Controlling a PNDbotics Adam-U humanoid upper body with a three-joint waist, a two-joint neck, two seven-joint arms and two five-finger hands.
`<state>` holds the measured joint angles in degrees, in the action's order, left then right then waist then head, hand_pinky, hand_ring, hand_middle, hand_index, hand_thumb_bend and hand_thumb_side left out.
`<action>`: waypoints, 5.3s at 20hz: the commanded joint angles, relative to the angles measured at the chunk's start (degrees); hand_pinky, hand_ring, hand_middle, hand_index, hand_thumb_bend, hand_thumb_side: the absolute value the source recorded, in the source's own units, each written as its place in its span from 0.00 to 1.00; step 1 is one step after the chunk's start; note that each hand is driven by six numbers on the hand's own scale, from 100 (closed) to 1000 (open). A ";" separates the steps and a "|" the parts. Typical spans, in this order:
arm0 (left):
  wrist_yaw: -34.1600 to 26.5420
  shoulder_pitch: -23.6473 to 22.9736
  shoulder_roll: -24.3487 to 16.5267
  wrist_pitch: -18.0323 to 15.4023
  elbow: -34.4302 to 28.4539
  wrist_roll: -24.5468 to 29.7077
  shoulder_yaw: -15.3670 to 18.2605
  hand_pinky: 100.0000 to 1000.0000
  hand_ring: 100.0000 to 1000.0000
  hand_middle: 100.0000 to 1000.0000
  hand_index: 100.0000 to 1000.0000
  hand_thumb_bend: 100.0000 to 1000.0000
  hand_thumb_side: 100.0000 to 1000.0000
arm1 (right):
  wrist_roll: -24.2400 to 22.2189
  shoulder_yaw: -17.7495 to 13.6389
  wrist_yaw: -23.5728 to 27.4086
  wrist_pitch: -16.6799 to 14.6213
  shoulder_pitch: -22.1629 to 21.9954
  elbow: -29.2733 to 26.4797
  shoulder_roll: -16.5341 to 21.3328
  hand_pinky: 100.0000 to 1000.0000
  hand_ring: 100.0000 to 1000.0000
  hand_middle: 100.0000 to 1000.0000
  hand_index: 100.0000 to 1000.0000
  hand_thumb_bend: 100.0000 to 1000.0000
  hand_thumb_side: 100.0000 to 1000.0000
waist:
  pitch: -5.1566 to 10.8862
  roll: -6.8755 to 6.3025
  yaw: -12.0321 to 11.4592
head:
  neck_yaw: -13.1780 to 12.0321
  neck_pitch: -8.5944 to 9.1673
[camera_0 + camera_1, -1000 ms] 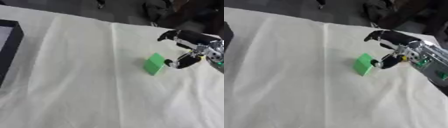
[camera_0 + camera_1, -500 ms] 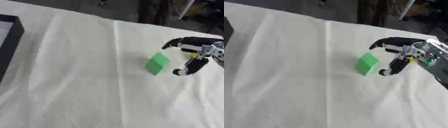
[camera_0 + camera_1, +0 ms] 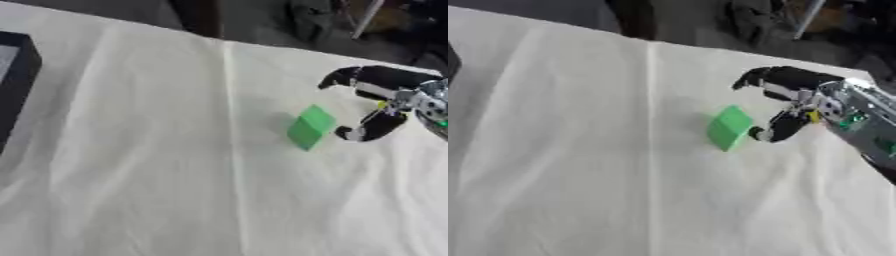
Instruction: Pick up the objects with one hand, pass them to the other hand, and then place them into the box on the other side of the table.
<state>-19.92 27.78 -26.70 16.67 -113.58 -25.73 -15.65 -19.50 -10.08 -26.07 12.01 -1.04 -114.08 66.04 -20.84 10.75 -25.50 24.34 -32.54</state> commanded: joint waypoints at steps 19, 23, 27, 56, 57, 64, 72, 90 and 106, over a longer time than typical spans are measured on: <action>-0.28 0.78 0.49 0.13 -1.01 -0.04 -0.26 0.87 0.29 0.69 0.81 0.77 0.50 | 2.74 2.25 -7.48 2.28 -0.20 -0.51 -0.88 1.00 0.99 0.91 0.92 0.28 0.00 | -0.11 -0.30 -1.06 | 1.22 1.44; -0.25 0.96 0.61 0.02 -1.01 0.06 -0.25 0.87 0.29 0.69 0.81 0.76 0.51 | 2.50 2.83 -8.56 2.86 -0.36 -0.51 -1.36 1.00 0.99 0.91 0.92 0.28 0.00 | -0.33 -0.21 -1.43 | 1.42 1.66; -0.22 0.89 0.84 0.00 -1.01 0.10 -0.20 0.87 0.28 0.69 0.81 0.75 0.51 | 1.72 3.02 -9.66 3.60 -0.51 -0.51 -1.88 1.00 0.99 0.91 0.92 0.28 0.00 | -0.58 -0.03 -1.81 | 1.54 1.88; -0.53 0.97 1.64 0.34 -1.01 0.02 -0.59 0.89 0.27 0.69 0.80 0.71 0.52 | -0.46 4.27 -13.08 6.96 0.08 -0.51 -3.68 1.00 0.94 0.83 0.85 0.22 0.00 | -1.56 0.98 -3.01 | 2.42 2.29; -0.50 0.95 1.68 0.35 -1.01 0.01 -0.62 0.89 0.27 0.69 0.79 0.71 0.52 | -0.22 4.30 -13.13 7.13 0.12 -0.51 -3.73 0.99 0.91 0.83 0.85 0.21 0.00 | -1.58 1.01 -3.05 | 2.49 2.36; -0.53 0.99 1.83 0.25 -1.01 -0.06 -0.60 0.89 0.27 0.69 0.79 0.71 0.52 | 2.32 4.28 -12.98 8.15 -0.36 -0.51 -4.35 0.93 0.79 0.76 0.79 0.15 0.00 | -1.75 1.15 -3.25 | 2.79 2.69; -0.54 1.11 1.81 0.24 -1.01 -0.11 -0.45 0.89 0.27 0.69 0.79 0.71 0.52 | 7.82 4.51 -13.88 8.55 -0.60 -0.51 -4.50 0.89 0.62 0.50 0.51 0.09 0.00 | -1.56 0.95 -3.05 | 2.31 2.51; -1.60 -1.38 1.63 0.11 -1.01 -1.43 1.11 0.89 0.26 0.69 0.79 0.71 0.52 | 24.72 3.27 -1.55 8.67 2.29 -0.51 -1.71 0.74 0.47 0.34 0.40 0.01 0.00 | 2.15 -2.96 -0.02 | -1.85 -1.18; -3.51 -3.51 -0.30 1.15 -1.01 -4.87 3.05 0.89 0.25 0.69 0.79 0.71 0.52 | 36.23 6.18 17.74 9.41 12.12 -0.51 -6.71 0.63 0.45 0.32 0.39 0.00 0.00 | 7.03 -6.03 2.24 | -3.95 -3.56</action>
<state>-23.16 24.00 -25.36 17.81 -113.58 -30.16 -13.41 15.85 -3.39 -9.46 21.40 10.38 -114.07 58.66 -15.07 5.00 -23.30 20.64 -35.75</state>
